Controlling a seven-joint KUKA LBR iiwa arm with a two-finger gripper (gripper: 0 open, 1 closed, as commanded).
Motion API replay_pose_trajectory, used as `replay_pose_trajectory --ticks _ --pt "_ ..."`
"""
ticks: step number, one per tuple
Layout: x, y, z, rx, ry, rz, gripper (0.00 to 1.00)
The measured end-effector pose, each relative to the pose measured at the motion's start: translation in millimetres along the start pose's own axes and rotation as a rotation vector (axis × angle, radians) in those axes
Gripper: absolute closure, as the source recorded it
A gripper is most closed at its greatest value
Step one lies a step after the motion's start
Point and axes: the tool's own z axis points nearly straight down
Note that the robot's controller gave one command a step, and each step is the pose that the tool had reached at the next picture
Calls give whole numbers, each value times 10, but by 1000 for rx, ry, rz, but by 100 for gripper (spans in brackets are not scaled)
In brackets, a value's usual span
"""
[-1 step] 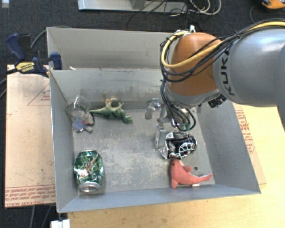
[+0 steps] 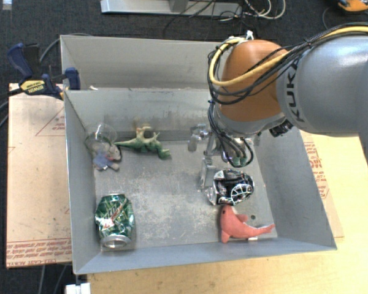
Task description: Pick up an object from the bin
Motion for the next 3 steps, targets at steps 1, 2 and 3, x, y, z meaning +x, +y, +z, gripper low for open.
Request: replay_pose_trajectory --ticks 1,2,3 --pt "371 -507 433 0 9 -17 0" --pt "356 -504 442 0 7 -20 0" --pt "578 -589 -172 -1 12 -147 0"
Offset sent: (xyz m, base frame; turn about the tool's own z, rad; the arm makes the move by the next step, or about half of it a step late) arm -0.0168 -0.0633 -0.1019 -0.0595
